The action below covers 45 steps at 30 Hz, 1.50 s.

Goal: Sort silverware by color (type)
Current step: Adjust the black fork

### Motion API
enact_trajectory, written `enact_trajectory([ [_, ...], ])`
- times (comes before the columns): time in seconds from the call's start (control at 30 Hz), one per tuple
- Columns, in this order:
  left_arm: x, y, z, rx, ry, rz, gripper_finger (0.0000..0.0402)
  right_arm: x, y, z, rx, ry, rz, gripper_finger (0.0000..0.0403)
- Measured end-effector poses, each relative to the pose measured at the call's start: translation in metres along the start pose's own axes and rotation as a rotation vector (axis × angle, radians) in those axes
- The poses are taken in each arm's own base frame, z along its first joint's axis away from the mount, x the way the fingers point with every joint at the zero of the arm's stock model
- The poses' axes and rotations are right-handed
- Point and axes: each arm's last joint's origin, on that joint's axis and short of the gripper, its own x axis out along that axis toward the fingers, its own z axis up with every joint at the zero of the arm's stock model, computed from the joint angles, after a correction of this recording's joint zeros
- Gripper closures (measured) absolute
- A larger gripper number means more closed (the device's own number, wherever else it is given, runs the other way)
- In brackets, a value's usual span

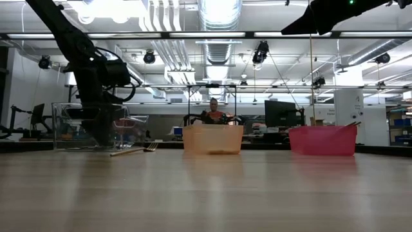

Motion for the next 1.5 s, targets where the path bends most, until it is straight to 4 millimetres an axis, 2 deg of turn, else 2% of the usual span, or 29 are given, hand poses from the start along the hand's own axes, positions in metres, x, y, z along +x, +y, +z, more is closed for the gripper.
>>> enact_trajectory([
  [0.2, -0.0002, -0.0004, 0.0005, -0.012, 0.0, -0.009, 0.0359, 0.0, 0.0, 0.0, 0.0, 0.0, 0.0, 0.0337],
  [0.63, -0.0002, -0.0003, 0.0001, 0.003, 0.004, -0.01, 0.0284, -0.0001, 0.0, 0.0, 0.0, 0.0, 0.0, 0.0337],
  [1.5, 0.0027, -0.0012, -0.0053, 0.021, -0.008, -0.002, 0.0288, 0.0, 0.0, 0.0, -0.004, 0.0, 0.0, 0.0337],
])
